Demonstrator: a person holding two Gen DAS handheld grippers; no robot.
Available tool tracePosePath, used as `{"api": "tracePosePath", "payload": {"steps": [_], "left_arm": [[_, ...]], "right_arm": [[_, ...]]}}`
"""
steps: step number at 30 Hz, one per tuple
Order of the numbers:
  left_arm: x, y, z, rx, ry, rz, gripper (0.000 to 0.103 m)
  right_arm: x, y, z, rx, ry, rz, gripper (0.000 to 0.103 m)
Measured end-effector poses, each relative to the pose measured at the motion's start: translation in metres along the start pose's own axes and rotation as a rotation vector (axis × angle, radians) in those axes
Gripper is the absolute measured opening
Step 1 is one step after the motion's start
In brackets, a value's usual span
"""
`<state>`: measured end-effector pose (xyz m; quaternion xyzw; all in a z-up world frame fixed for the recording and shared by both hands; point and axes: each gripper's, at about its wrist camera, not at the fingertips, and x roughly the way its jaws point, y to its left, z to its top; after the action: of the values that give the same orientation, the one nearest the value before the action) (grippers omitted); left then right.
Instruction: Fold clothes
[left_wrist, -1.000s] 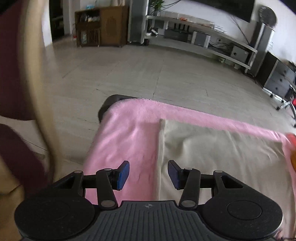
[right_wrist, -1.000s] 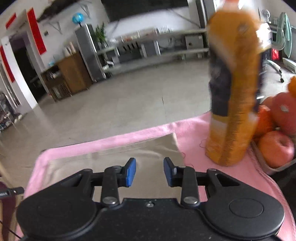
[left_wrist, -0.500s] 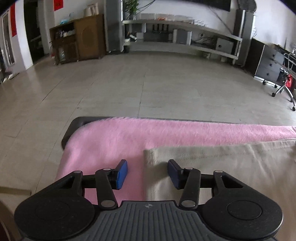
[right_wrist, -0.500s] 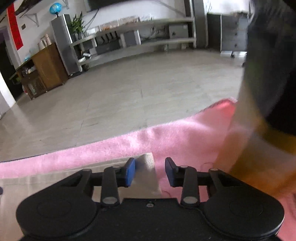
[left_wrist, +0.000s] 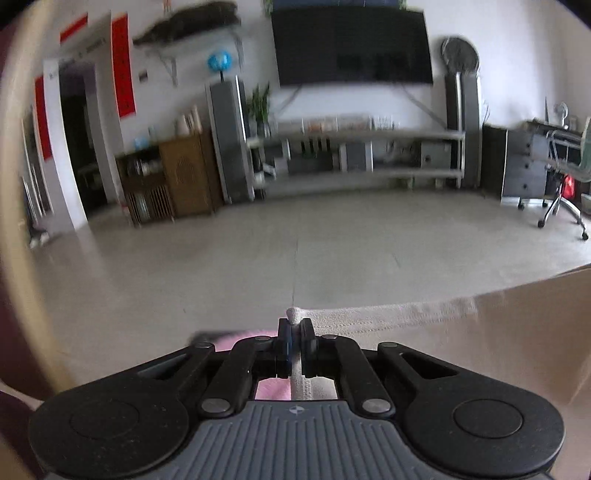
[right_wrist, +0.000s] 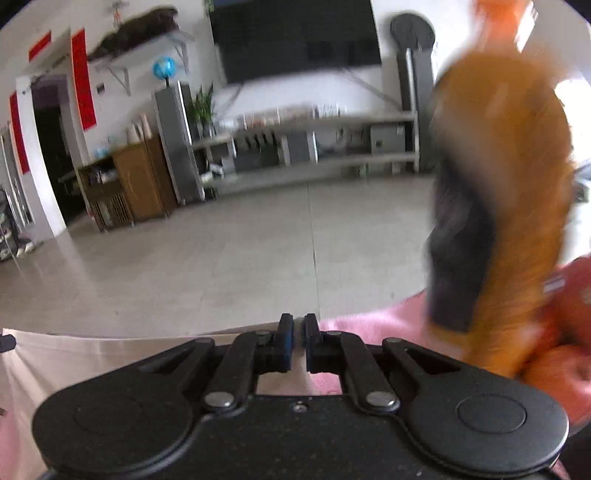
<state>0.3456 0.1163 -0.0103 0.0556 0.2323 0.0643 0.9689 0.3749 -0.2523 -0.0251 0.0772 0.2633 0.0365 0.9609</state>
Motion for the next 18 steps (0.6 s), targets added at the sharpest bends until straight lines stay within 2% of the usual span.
{"api": "tracePosePath", "payload": {"steps": [3,6,10,14,17,18], "left_arm": [[-0.058,0.004,0.005,0.001,-0.049,0.006,0.004],[-0.114,0.014,-0.004,-0.029,-0.078,-0.01,0.004],[-0.178,0.019,-0.039,-0.08,-0.053,-0.041,0.004],[-0.217,0.017,-0.102,-0.12,0.077,-0.045,0.006],[-0.218,0.018,-0.156,-0.128,0.296,-0.017,0.012],[-0.218,0.021,-0.172,-0.137,0.366,-0.009,0.012]], "right_arm": [[-0.062,-0.004,0.011,0.02,-0.026,0.009,0.006],[-0.123,-0.011,0.013,0.045,-0.044,0.022,0.006],[-0.195,-0.02,-0.016,0.068,-0.04,0.039,0.006],[-0.235,-0.027,-0.072,0.084,0.014,0.037,0.006],[-0.241,-0.036,-0.125,0.088,0.134,0.023,0.009],[-0.242,-0.042,-0.141,0.099,0.169,0.02,0.017]]}}
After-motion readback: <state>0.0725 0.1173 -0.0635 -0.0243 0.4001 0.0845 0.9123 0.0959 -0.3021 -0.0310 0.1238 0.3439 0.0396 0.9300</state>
